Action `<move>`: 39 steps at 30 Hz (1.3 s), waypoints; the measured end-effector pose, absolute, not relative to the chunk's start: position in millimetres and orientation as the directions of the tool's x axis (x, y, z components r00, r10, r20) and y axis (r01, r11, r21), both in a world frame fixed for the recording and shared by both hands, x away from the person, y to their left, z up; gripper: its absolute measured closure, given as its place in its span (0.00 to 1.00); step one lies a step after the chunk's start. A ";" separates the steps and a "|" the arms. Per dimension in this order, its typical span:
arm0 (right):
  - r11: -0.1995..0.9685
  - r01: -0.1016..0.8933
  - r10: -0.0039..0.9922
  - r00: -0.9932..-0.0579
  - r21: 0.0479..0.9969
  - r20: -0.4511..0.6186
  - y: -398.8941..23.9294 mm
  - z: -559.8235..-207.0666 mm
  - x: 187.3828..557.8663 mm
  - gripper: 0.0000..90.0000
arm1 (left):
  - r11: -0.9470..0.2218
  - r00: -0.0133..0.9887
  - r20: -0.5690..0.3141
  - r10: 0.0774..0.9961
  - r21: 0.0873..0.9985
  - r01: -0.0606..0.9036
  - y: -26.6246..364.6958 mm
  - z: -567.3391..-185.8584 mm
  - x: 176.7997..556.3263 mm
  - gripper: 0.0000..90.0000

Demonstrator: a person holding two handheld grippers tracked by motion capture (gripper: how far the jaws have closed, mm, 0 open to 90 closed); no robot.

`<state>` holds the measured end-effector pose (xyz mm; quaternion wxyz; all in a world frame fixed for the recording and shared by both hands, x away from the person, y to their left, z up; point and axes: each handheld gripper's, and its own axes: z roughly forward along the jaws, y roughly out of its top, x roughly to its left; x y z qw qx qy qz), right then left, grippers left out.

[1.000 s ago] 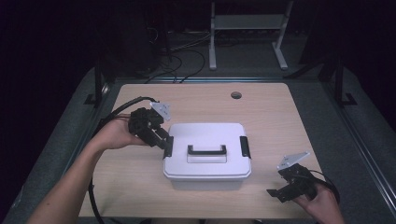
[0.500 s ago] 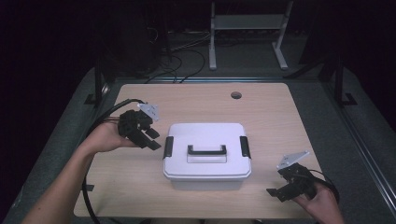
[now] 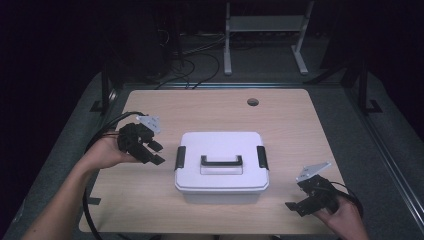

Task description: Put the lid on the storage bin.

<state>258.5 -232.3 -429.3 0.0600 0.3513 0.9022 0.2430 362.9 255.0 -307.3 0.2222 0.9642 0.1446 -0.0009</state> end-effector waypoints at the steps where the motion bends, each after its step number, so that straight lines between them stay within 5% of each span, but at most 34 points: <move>1: 0.635 0.605 0.663 -0.746 0.481 0.062 -232.3 -429.3 258.5 0.17 | -0.859 0.958 -0.066 0.279 0.428 0.279 255.0 -307.3 362.9 0.54; 39: 0.643 0.597 0.660 -0.750 0.479 0.048 -228.6 -427.3 258.0 0.17 | -0.796 0.920 -0.107 0.377 0.471 0.381 290.3 -375.9 346.9 0.39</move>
